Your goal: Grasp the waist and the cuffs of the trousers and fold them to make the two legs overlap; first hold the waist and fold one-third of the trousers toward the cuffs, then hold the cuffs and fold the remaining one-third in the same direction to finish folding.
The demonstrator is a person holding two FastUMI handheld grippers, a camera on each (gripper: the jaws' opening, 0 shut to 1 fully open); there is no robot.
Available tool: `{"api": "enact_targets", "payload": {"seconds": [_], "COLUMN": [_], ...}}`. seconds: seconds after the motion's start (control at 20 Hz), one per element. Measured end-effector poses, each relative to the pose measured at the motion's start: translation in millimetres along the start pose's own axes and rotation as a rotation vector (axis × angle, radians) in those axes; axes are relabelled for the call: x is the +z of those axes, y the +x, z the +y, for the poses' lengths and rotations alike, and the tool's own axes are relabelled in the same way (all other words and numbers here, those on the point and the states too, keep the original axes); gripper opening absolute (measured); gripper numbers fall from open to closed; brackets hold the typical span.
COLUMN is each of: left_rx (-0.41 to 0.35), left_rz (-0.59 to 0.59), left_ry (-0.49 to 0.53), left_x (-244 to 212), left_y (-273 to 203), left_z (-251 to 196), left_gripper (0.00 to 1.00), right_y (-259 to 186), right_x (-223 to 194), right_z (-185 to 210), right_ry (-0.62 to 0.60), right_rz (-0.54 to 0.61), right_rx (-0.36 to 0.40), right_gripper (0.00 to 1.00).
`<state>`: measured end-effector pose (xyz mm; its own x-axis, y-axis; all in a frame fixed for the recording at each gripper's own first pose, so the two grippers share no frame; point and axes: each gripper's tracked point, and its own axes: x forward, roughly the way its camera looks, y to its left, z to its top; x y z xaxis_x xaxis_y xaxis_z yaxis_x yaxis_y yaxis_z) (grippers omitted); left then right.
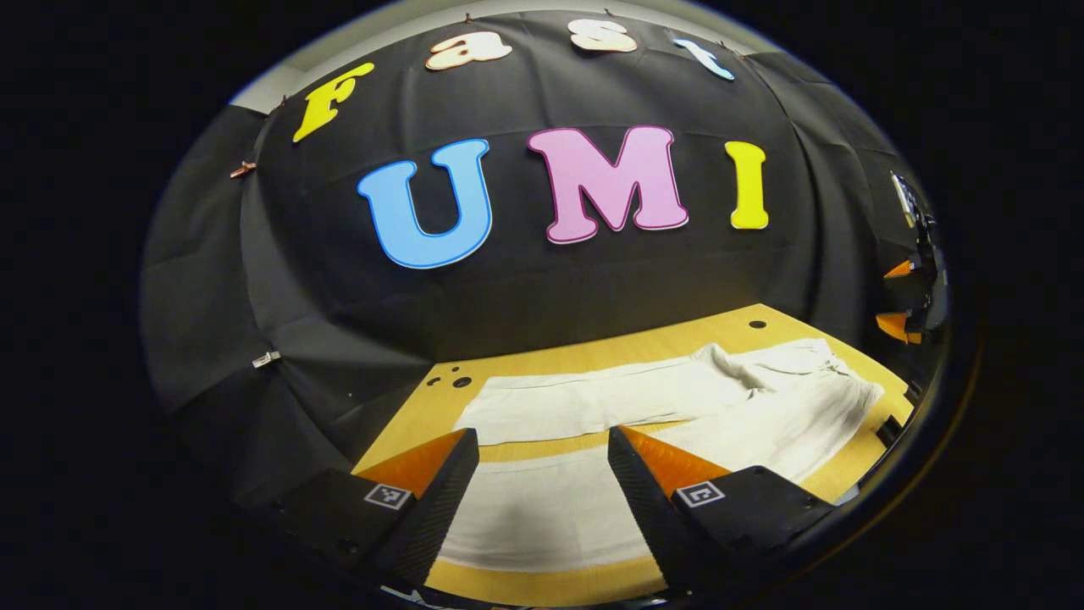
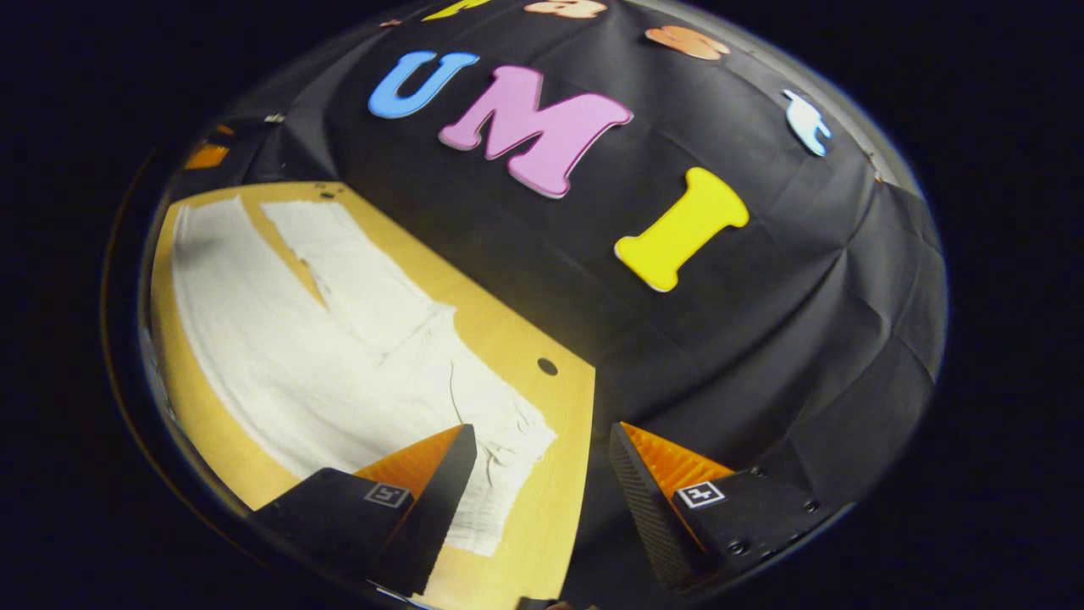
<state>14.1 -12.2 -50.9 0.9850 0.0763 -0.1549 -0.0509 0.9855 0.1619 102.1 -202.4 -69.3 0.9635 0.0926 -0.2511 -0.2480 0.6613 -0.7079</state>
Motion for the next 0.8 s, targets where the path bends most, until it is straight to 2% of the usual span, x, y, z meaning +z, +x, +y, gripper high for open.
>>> {"api": "enact_targets", "payload": {"seconds": [0.1, 0.4, 0.55, 0.8], "left_rx": [0.001, 0.018, 0.041, 0.084], "left_rz": [0.026, 0.090, 0.128, 0.176], "left_ry": [0.001, -0.012, -0.028, -0.048], "left_x": [-8, -23, -32, -49], "left_y": [3, 16, 17, 10], "left_z": [-8, -31, -32, -20], "left_gripper": [0.97, 0.98, 0.98, 0.98], "right_y": [5, -2, 2, 19], "right_x": [-23, -102, -133, -145], "right_z": [0, 48, 71, 94], "right_ry": [-0.109, -0.453, -0.501, -0.596], "right_rz": [0.018, 0.050, 0.080, 0.087], "right_rx": [0.047, 0.306, 0.388, 0.456], "right_gripper": [0.98, 0.98, 0.98, 0.98]}}
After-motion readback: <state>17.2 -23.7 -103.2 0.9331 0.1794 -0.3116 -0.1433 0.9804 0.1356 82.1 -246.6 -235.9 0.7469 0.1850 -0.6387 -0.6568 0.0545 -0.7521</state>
